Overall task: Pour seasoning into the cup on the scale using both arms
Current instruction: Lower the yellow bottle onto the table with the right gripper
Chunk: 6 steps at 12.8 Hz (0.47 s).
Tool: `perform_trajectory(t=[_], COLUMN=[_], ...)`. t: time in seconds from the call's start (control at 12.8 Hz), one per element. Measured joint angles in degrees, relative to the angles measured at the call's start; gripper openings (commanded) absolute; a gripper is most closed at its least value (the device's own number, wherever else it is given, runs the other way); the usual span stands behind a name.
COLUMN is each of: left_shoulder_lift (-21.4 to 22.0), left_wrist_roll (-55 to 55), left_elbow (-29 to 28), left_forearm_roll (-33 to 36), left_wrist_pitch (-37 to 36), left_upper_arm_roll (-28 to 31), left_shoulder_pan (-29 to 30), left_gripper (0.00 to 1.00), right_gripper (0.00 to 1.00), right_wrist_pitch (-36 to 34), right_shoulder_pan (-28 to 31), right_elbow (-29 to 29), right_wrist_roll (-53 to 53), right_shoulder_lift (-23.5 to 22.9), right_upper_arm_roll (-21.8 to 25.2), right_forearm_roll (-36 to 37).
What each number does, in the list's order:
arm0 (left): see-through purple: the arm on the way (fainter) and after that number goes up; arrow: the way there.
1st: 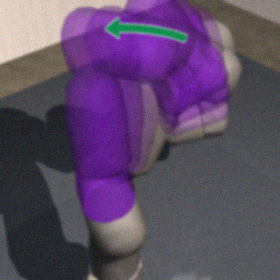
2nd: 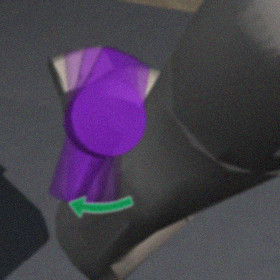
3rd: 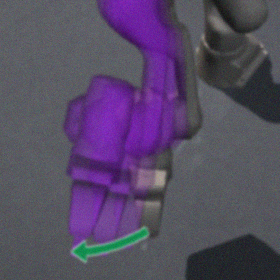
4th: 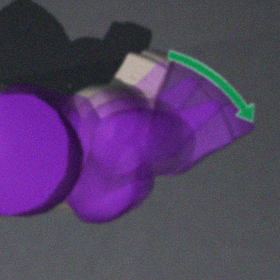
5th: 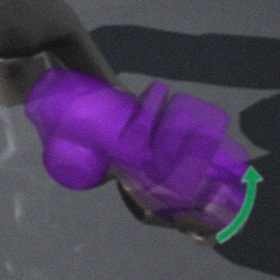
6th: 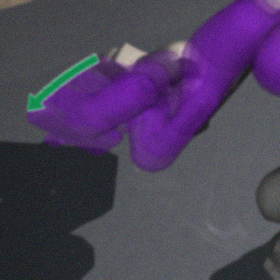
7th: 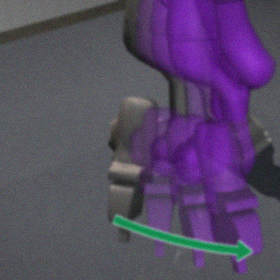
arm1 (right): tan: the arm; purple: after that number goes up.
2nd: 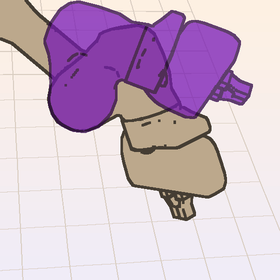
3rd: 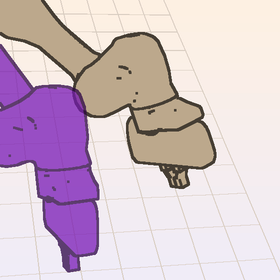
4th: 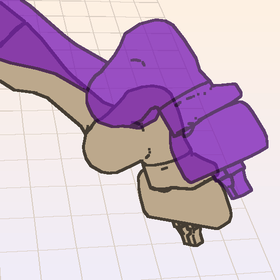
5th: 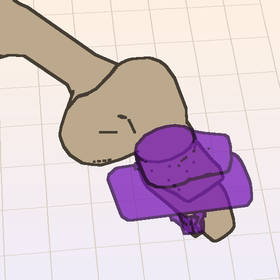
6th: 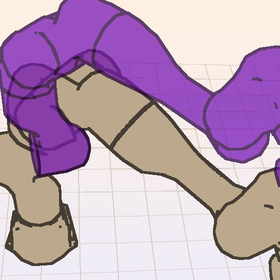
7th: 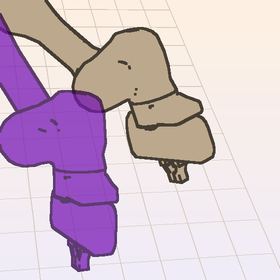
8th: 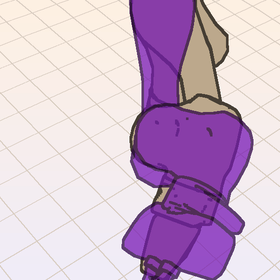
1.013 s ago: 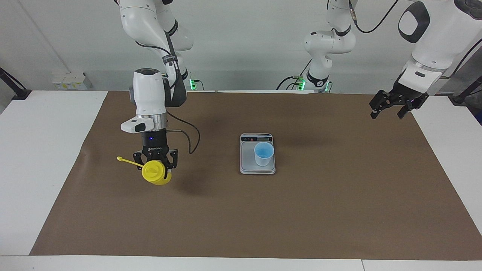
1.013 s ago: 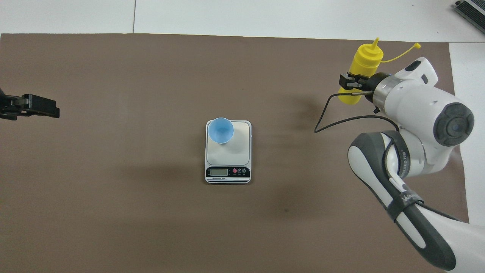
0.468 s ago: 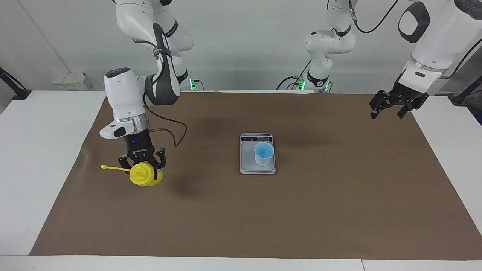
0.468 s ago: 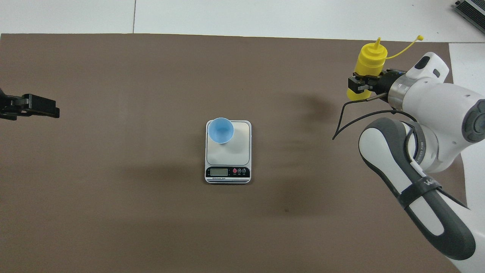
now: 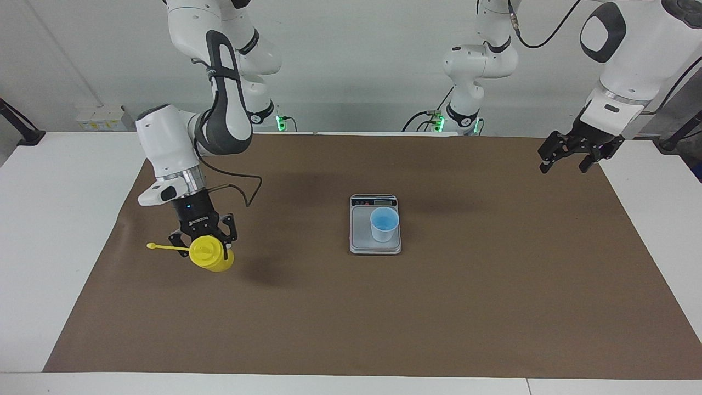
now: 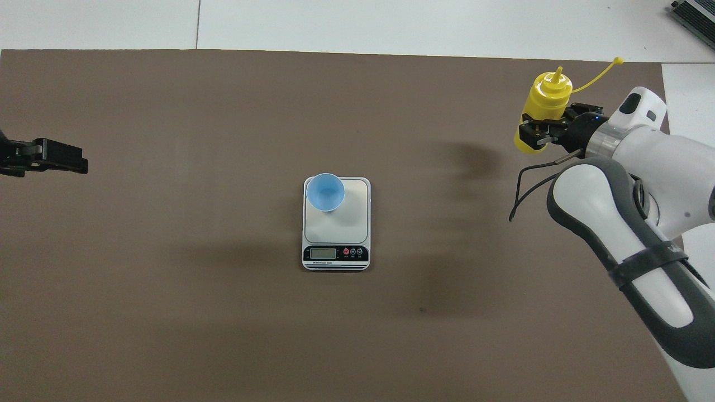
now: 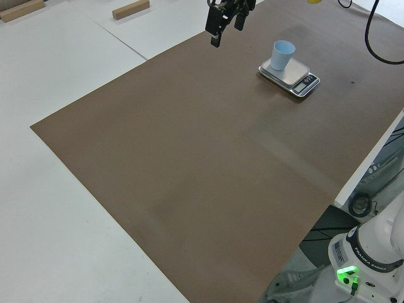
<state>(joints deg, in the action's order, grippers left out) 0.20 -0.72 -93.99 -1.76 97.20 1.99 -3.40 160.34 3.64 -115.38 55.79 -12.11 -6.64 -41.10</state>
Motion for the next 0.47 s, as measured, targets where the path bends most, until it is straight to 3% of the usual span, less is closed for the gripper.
perform_trajectory(t=[0.23, 0.47], left_shoulder_lift=[0.00, 0.00], left_wrist_roll=[0.00, 0.00], left_elbow=[0.00, 0.00], left_forearm_roll=[0.00, 0.00], left_wrist_pitch=[0.00, 0.00], left_upper_arm_roll=[0.00, 0.00], left_shoulder_pan=[0.00, 0.00], left_gripper=[1.00, 1.00], right_gripper=[0.00, 0.00], right_wrist_pitch=[0.11, -0.38], right_shoulder_pan=[0.28, 1.73], right_elbow=[-1.98, -4.26], right_wrist_roll=[22.22, 38.39], right_shoulder_lift=[0.06, 0.11], right_upper_arm_roll=[0.01, 0.03], right_forearm_roll=[-20.47, -32.54])
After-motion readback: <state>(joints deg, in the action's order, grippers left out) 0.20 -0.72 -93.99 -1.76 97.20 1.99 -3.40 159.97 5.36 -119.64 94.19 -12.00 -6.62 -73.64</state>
